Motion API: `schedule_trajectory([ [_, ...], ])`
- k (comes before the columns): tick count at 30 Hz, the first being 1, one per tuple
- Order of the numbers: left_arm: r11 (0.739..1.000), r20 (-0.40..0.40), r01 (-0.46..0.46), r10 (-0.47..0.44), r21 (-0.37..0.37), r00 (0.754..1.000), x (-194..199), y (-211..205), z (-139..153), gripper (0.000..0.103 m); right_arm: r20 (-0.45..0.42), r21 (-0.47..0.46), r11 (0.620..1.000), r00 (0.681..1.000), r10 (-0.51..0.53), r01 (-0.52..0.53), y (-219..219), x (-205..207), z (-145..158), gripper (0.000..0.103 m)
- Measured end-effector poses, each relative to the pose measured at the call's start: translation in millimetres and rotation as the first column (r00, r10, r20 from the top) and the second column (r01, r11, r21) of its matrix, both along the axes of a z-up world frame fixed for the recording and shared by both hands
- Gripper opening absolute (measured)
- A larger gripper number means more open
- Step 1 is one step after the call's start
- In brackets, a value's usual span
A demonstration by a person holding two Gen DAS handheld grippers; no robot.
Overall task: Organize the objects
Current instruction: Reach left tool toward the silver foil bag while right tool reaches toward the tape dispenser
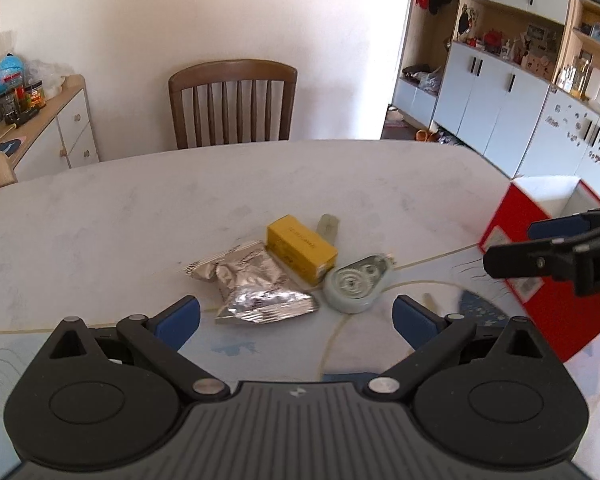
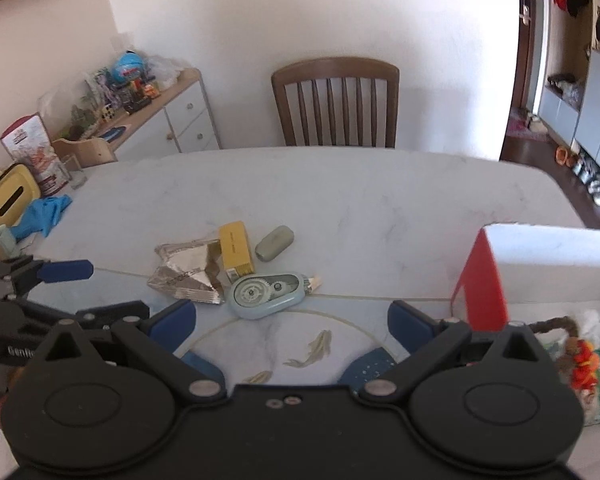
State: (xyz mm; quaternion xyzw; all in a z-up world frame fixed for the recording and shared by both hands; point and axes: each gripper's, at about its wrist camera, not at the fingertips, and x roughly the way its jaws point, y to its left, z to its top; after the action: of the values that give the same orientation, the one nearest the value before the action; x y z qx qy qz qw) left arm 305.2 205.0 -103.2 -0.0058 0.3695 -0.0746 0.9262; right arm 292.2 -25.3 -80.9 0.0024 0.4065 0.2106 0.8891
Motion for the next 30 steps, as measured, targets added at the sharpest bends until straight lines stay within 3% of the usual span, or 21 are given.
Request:
schedule_trajectory([
  [5, 0.999, -0.003, -0.011, 0.011, 0.043, 1.000, 22.3, 4.6, -20.7, 0.103, -0.061, -0.012, 0.999, 0.997, -0.038, 0.037, 13.7, 23.4, -25.4, 0.101],
  [13, 0.997, -0.043, -0.078, 0.079, 0.027, 0.996, 57.1, 10.6, -49.5, 0.103, -0.136, -0.047, 0.995, 0.987, -0.091, 0.085, 40.9, 57.8, -60.1, 0.100],
  [22, 0.994, -0.050, -0.102, 0.104, 0.044, 0.993, 75.4, 9.9, -70.4, 0.103, -0.230, -0.008, 0.988, 0.961, -0.150, 0.152, 56.9, 88.4, -84.7, 0.100],
  [30, 0.995, -0.057, -0.101, 0.102, 0.017, 0.993, 83.4, 18.8, -77.1, 0.103, -0.246, -0.040, 0.988, 0.957, -0.151, 0.146, 72.4, 96.9, -93.4, 0.100],
])
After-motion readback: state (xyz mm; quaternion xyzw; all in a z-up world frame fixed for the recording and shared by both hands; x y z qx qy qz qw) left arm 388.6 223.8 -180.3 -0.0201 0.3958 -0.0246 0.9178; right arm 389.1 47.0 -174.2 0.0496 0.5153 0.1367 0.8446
